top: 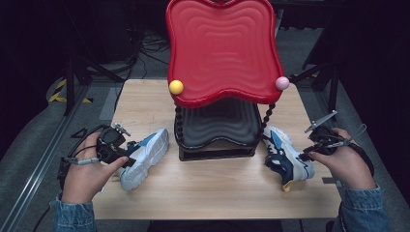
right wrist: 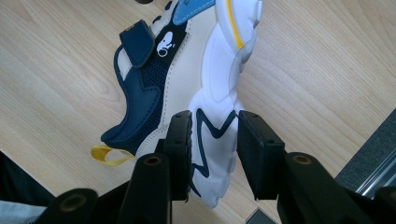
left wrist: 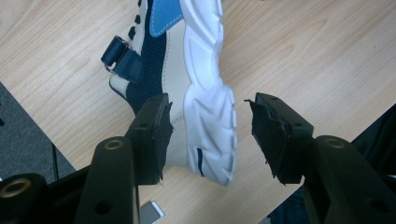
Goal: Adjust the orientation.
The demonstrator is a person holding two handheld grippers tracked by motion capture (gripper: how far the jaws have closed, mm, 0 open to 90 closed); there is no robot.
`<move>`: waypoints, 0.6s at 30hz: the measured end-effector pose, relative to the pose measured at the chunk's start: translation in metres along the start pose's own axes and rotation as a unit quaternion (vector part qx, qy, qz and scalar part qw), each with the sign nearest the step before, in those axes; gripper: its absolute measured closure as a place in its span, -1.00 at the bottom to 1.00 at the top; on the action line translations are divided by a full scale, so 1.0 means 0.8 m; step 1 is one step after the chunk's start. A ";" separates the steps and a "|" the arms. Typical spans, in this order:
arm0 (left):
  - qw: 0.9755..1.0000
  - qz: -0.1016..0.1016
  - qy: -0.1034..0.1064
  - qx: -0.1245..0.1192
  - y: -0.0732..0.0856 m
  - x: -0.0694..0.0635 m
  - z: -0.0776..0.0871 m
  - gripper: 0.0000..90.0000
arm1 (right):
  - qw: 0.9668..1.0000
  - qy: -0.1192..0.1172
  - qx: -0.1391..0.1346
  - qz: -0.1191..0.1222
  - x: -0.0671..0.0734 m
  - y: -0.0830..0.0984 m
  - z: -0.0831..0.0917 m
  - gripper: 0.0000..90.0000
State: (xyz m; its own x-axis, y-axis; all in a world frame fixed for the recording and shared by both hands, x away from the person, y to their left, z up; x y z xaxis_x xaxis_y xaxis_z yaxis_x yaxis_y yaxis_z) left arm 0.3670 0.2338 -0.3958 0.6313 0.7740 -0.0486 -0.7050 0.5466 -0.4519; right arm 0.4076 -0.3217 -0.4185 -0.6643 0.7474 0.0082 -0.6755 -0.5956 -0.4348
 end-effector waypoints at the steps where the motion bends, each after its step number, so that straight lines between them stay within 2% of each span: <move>1: 1.000 0.001 -0.001 -0.003 -0.001 -0.001 0.000 0.07 | 1.000 0.001 0.001 0.001 0.000 0.000 0.000 0.48; 6: 1.000 -0.003 0.000 -0.012 -0.004 -0.002 0.004 0.08 | 1.000 -0.003 0.000 0.004 0.002 -0.002 -0.001 0.48; 9: 1.000 -0.004 0.008 -0.006 -0.002 -0.001 0.002 0.09 | 1.000 -0.004 -0.001 0.004 0.002 -0.004 -0.002 0.49; 12: 1.000 0.003 0.009 -0.008 -0.003 0.002 -0.002 0.12 | 1.000 -0.003 0.002 0.005 0.003 -0.001 -0.004 0.51; 15: 1.000 0.003 0.012 -0.019 -0.008 0.001 -0.001 0.18 | 1.000 -0.007 0.003 0.002 0.003 0.002 -0.005 0.52; 18: 0.999 0.006 0.021 -0.032 -0.014 -0.001 -0.002 0.28 | 1.000 -0.004 -0.010 -0.007 -0.001 0.004 -0.002 0.50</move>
State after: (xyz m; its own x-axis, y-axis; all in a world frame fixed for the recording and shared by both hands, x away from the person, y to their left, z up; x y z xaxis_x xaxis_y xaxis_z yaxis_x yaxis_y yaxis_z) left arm 0.3749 0.2265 -0.3918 0.6376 0.7649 -0.0915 -0.6907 0.5150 -0.5077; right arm 0.4065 -0.3233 -0.4213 -0.6573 0.7533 0.0223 -0.6785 -0.5787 -0.4524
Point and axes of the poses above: each handheld gripper's, and its own axes: z roughly backward along the jaws, y roughly out of its underside, x roughly to its left, the point moved 7 cm from there along -z, roughly forward along the jaws, and after that the axes turned 8 degrees about -x, right-handed, at the moved point
